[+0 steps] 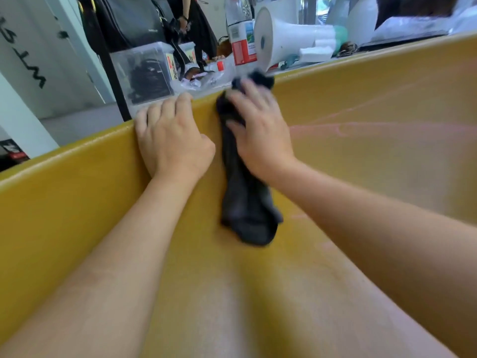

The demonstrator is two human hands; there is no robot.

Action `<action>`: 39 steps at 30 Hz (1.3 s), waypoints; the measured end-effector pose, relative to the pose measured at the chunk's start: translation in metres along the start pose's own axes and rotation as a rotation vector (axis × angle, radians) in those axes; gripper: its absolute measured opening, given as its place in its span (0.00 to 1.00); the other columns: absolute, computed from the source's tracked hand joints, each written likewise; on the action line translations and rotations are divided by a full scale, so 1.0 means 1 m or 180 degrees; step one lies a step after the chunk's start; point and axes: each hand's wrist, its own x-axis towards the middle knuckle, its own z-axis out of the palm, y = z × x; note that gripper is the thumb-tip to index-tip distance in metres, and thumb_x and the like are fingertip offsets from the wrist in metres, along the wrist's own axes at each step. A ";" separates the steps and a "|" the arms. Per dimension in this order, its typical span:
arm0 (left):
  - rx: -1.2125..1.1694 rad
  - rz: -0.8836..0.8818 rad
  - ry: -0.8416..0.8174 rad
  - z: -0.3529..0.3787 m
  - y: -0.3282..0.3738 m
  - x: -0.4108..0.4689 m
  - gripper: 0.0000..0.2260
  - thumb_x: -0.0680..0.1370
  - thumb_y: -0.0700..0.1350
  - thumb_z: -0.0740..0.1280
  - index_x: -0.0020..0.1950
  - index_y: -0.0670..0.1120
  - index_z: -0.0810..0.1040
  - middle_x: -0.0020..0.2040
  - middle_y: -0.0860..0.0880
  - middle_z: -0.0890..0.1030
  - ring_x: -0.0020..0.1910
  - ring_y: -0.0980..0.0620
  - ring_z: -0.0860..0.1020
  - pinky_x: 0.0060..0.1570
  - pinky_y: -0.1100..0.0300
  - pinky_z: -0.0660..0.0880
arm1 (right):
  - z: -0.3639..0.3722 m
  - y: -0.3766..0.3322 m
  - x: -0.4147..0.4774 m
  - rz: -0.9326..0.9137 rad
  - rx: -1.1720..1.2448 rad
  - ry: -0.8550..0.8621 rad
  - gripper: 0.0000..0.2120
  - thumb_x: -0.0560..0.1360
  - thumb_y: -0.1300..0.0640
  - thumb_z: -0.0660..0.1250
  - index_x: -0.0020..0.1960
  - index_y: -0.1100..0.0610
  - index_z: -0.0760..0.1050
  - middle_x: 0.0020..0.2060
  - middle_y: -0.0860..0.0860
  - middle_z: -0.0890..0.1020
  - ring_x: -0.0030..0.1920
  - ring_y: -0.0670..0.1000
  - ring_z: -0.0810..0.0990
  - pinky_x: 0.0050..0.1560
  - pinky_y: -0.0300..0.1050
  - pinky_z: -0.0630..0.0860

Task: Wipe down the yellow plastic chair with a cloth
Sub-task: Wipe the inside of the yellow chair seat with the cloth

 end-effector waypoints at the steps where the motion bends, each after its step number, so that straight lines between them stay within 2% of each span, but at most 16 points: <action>1: 0.0007 0.0044 0.0000 0.000 0.000 0.000 0.28 0.68 0.44 0.64 0.69 0.47 0.68 0.67 0.47 0.74 0.67 0.45 0.68 0.70 0.51 0.55 | 0.001 0.000 0.013 0.0218 -0.0081 0.0012 0.23 0.75 0.58 0.65 0.69 0.58 0.70 0.72 0.58 0.68 0.72 0.61 0.65 0.69 0.51 0.62; 3: 0.0076 0.0075 0.0009 0.000 0.000 -0.001 0.28 0.68 0.43 0.64 0.69 0.46 0.68 0.67 0.46 0.73 0.68 0.45 0.68 0.70 0.51 0.55 | 0.007 -0.009 -0.014 0.0394 -0.0196 -0.0072 0.24 0.78 0.55 0.61 0.72 0.58 0.66 0.74 0.57 0.65 0.75 0.59 0.61 0.68 0.55 0.66; 5: 0.0207 0.0129 -0.0009 -0.001 0.002 -0.003 0.30 0.66 0.42 0.63 0.69 0.43 0.66 0.67 0.43 0.72 0.68 0.43 0.67 0.71 0.49 0.55 | 0.007 -0.020 -0.090 0.0322 -0.0222 -0.0396 0.23 0.78 0.54 0.61 0.71 0.58 0.68 0.73 0.56 0.67 0.73 0.59 0.65 0.63 0.57 0.73; 7: 0.0404 0.0301 -0.0182 -0.001 0.003 -0.005 0.32 0.67 0.41 0.63 0.71 0.41 0.62 0.69 0.41 0.68 0.70 0.41 0.64 0.73 0.47 0.52 | -0.011 -0.028 -0.159 -0.0018 -0.0179 -0.1001 0.21 0.77 0.53 0.63 0.69 0.55 0.71 0.72 0.52 0.70 0.71 0.55 0.69 0.53 0.53 0.78; 9: 0.0523 0.0532 -0.0371 0.000 0.005 -0.001 0.35 0.69 0.42 0.64 0.74 0.40 0.56 0.74 0.41 0.63 0.74 0.42 0.58 0.75 0.48 0.48 | -0.024 -0.012 -0.158 -0.0377 0.0011 -0.1331 0.20 0.74 0.54 0.66 0.65 0.53 0.74 0.69 0.51 0.74 0.68 0.53 0.72 0.48 0.50 0.80; 11: 0.0514 0.0683 -0.0501 0.002 0.012 0.004 0.38 0.69 0.43 0.65 0.76 0.41 0.53 0.75 0.42 0.60 0.75 0.43 0.56 0.75 0.48 0.47 | -0.024 0.006 -0.098 -0.0406 0.0042 -0.1072 0.20 0.72 0.59 0.67 0.65 0.56 0.74 0.69 0.55 0.73 0.69 0.57 0.71 0.55 0.55 0.78; 14: 0.0452 0.0607 -0.0512 0.007 0.023 0.006 0.40 0.69 0.46 0.67 0.77 0.43 0.52 0.76 0.43 0.59 0.75 0.43 0.56 0.75 0.48 0.45 | -0.015 0.019 0.005 0.0386 -0.0253 -0.0492 0.23 0.79 0.59 0.60 0.73 0.57 0.65 0.76 0.55 0.62 0.76 0.56 0.58 0.70 0.56 0.66; 17: 0.0375 0.0667 -0.0505 0.012 0.028 0.007 0.40 0.70 0.45 0.67 0.77 0.42 0.50 0.77 0.44 0.56 0.76 0.45 0.53 0.75 0.48 0.44 | 0.001 0.001 -0.046 0.0514 -0.0429 -0.0482 0.24 0.79 0.54 0.59 0.75 0.56 0.63 0.76 0.54 0.62 0.76 0.55 0.59 0.66 0.56 0.69; 21: 0.0359 0.0726 -0.0543 0.014 0.038 0.010 0.38 0.72 0.44 0.64 0.78 0.42 0.48 0.78 0.42 0.54 0.76 0.43 0.52 0.76 0.48 0.45 | -0.027 -0.031 -0.183 -0.0012 -0.0442 -0.1320 0.24 0.73 0.51 0.63 0.69 0.52 0.71 0.71 0.51 0.72 0.71 0.53 0.70 0.63 0.58 0.72; 24: 0.0321 0.0716 -0.0548 0.012 0.038 0.008 0.38 0.71 0.44 0.66 0.77 0.42 0.51 0.76 0.41 0.57 0.75 0.41 0.55 0.75 0.49 0.47 | -0.022 0.002 -0.113 -0.0367 -0.0527 -0.1163 0.23 0.71 0.56 0.59 0.66 0.56 0.73 0.67 0.54 0.75 0.66 0.56 0.73 0.70 0.54 0.60; 27: 0.0261 0.0707 -0.0462 0.010 0.038 0.011 0.37 0.71 0.43 0.66 0.77 0.42 0.53 0.76 0.40 0.59 0.75 0.41 0.57 0.75 0.49 0.50 | -0.010 0.028 -0.006 0.0267 -0.0801 -0.0581 0.24 0.78 0.58 0.58 0.73 0.61 0.65 0.74 0.60 0.65 0.73 0.62 0.63 0.72 0.56 0.58; 29: 0.0261 0.0732 -0.0470 0.010 0.038 0.013 0.36 0.71 0.43 0.65 0.77 0.41 0.54 0.76 0.40 0.60 0.75 0.41 0.57 0.75 0.49 0.51 | -0.002 0.032 -0.007 0.0575 -0.0775 -0.0507 0.24 0.80 0.54 0.54 0.75 0.61 0.62 0.75 0.60 0.61 0.75 0.62 0.60 0.73 0.56 0.58; 31: 0.0256 0.0689 -0.0479 0.010 0.038 0.011 0.36 0.71 0.42 0.64 0.77 0.41 0.53 0.76 0.40 0.59 0.75 0.42 0.57 0.75 0.49 0.50 | -0.008 0.015 -0.071 0.0577 -0.0732 -0.0709 0.27 0.80 0.49 0.53 0.75 0.61 0.63 0.75 0.60 0.62 0.74 0.62 0.62 0.72 0.57 0.62; 34: 0.0344 0.0609 -0.0554 0.010 0.043 0.009 0.39 0.71 0.43 0.65 0.78 0.43 0.49 0.77 0.41 0.55 0.76 0.42 0.53 0.76 0.48 0.47 | -0.042 -0.013 -0.182 0.0105 -0.0564 -0.1637 0.30 0.78 0.40 0.54 0.71 0.59 0.69 0.73 0.57 0.67 0.72 0.59 0.67 0.68 0.58 0.68; 36: 0.0385 0.0575 -0.0648 0.009 0.044 0.008 0.40 0.71 0.45 0.66 0.78 0.44 0.48 0.78 0.41 0.54 0.76 0.42 0.52 0.76 0.48 0.46 | -0.052 -0.002 -0.182 -0.0198 -0.0461 -0.2015 0.33 0.77 0.36 0.53 0.71 0.57 0.69 0.73 0.55 0.68 0.72 0.58 0.67 0.69 0.58 0.68; 39: 0.0342 0.0574 -0.0674 0.007 0.042 0.008 0.40 0.71 0.47 0.66 0.78 0.44 0.48 0.78 0.42 0.53 0.77 0.43 0.51 0.76 0.49 0.45 | -0.038 0.023 -0.100 -0.0491 -0.0709 -0.1661 0.32 0.77 0.39 0.53 0.74 0.58 0.63 0.76 0.56 0.62 0.75 0.58 0.62 0.72 0.57 0.63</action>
